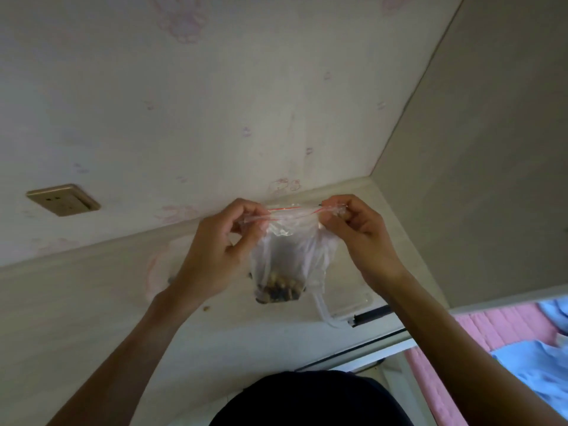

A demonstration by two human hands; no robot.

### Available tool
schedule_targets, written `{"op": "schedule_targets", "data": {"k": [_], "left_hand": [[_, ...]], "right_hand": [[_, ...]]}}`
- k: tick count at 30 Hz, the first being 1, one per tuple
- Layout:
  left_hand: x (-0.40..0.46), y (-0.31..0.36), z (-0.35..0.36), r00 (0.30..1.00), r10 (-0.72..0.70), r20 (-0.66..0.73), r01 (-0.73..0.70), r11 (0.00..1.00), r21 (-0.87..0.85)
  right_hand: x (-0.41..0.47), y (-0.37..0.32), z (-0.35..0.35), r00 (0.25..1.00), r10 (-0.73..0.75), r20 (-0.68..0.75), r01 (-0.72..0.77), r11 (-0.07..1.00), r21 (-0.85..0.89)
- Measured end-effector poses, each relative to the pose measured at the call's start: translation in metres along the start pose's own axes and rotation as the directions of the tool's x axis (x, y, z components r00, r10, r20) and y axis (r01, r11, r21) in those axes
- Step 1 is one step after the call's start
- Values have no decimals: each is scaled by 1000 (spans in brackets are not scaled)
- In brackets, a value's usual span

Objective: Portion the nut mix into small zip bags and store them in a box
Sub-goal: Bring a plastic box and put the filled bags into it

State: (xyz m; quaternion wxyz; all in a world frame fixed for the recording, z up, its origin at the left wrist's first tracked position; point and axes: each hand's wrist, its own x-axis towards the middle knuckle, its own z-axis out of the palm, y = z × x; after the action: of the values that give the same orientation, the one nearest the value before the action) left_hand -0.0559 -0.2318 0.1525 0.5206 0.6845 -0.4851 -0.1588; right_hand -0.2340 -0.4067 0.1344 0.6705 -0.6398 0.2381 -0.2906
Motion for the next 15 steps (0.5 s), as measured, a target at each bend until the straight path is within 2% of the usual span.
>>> {"op": "schedule_targets", "data": {"k": [3, 7, 9, 12, 15], "left_hand": [[23, 27, 11, 999, 47, 13, -45, 995, -86], [45, 29, 42, 999, 38, 27, -34, 990, -133], [52, 17, 62, 998, -35, 58, 44, 987, -152], [54, -9, 94, 967, -220, 127, 242, 948, -208], [49, -38, 120, 937, -315, 151, 324, 945, -42]], "right_hand": [[5, -28, -18, 995, -75, -63, 77, 996, 37], [13, -35, -49, 987, -85, -138, 83, 996, -23], [16, -26, -64, 985, -53, -166, 46, 998, -48], [21, 2, -83, 981, 34, -193, -55, 993, -108], [26, 40, -95, 970, 109, -219, -170, 944, -284]]}}
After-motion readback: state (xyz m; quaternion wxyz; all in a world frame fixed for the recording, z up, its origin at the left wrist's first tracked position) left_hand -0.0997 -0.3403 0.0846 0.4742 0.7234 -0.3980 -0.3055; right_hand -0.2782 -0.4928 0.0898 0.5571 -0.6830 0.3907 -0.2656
